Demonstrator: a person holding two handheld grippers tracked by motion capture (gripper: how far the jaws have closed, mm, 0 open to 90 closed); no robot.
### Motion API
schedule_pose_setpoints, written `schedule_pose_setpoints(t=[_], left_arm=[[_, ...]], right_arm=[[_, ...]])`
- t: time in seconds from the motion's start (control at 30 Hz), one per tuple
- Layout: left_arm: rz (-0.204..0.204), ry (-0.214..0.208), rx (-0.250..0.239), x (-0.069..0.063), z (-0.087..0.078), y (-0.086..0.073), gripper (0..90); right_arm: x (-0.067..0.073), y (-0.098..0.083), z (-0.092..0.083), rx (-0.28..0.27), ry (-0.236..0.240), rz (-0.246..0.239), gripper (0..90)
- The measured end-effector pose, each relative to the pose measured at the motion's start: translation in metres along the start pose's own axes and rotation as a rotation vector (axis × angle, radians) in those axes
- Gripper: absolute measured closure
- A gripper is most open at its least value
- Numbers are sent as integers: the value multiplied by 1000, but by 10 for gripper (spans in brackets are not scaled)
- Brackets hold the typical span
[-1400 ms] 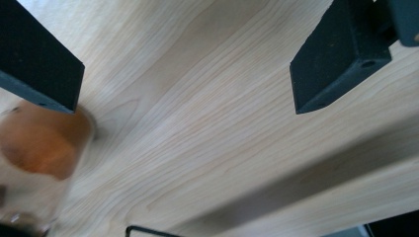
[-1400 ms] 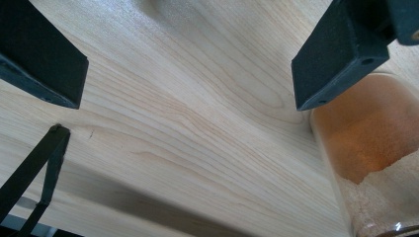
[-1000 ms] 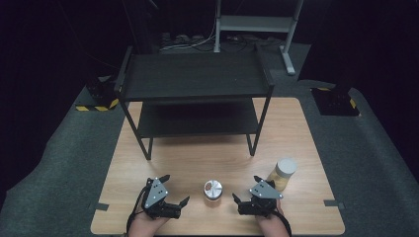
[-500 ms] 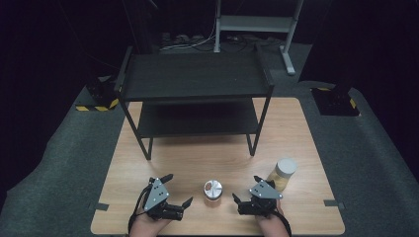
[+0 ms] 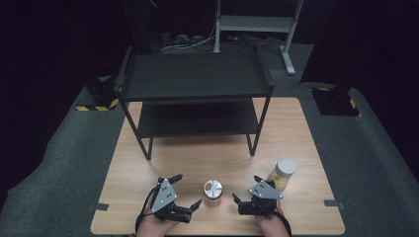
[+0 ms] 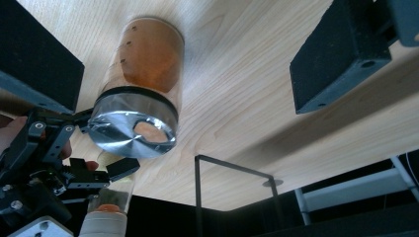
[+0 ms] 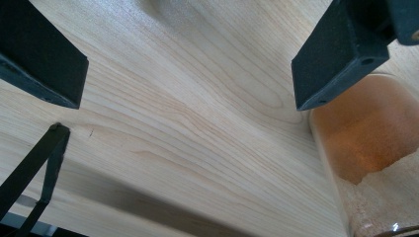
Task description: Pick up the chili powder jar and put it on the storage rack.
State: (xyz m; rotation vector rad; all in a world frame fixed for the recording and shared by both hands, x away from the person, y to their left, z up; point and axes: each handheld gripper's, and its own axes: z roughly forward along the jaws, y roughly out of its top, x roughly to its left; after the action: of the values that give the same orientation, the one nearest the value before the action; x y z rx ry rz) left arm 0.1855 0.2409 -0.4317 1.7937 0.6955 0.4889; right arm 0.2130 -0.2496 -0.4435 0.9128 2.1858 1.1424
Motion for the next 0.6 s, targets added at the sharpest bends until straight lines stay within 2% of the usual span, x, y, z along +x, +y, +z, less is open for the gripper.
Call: schedule_pose_setpoints(t=[0.33, 0.6], left_arm=[[-14, -26, -4, -3, 10, 0, 4], [-4, -39, -11, -8, 23, 2, 4]], right_arm=[[0, -1, 0, -3, 1, -4, 4], [0, -1, 0, -6, 1, -5, 4]])
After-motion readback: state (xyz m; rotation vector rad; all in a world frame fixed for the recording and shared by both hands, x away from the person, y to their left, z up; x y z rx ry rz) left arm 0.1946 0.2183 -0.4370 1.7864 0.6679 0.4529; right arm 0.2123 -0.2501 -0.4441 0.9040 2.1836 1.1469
